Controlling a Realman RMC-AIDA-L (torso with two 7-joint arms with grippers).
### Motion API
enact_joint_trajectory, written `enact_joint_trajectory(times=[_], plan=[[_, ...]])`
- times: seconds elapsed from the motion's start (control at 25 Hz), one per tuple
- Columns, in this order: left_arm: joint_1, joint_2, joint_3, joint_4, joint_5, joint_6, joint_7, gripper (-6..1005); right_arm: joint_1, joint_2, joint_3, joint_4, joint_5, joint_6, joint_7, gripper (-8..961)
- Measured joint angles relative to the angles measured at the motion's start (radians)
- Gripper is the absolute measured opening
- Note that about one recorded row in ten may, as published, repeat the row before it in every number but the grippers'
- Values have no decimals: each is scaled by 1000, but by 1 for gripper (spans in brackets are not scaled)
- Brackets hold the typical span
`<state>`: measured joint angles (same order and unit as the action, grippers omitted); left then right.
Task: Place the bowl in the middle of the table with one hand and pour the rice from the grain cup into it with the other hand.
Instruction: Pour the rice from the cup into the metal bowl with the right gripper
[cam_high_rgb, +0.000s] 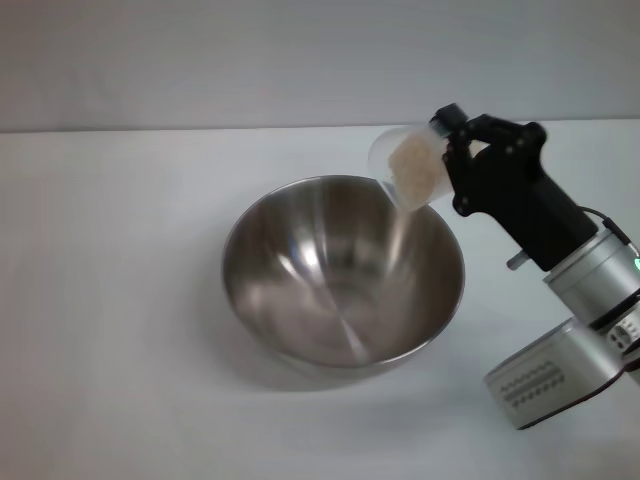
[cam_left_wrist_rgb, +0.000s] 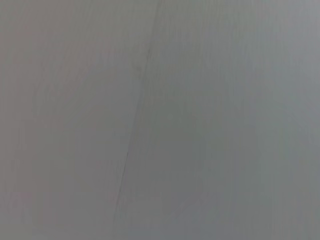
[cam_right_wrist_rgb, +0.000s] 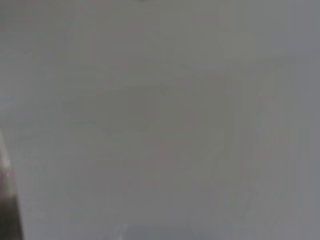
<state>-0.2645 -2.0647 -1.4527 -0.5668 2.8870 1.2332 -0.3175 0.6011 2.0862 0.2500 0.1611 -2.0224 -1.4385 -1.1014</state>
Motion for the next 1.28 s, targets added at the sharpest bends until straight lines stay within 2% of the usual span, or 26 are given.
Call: enact_joint_trajectory(times=[0.28, 0.48, 0.88, 1.28], plan=[[3, 0, 0, -2, 0, 0, 0, 292, 10, 0, 0, -1, -58, 5, -238, 17], [6, 0, 0, -5, -1, 0, -5, 292, 19, -1, 0, -14, -116, -2, -338, 17], [9, 0, 0, -7, -2, 2, -11, 291, 49, -3, 0, -74, -248, 9, -417, 17], [20, 0, 2, -19, -2, 3, -12, 292, 66, -5, 0, -105, -302, 6, -537, 17]])
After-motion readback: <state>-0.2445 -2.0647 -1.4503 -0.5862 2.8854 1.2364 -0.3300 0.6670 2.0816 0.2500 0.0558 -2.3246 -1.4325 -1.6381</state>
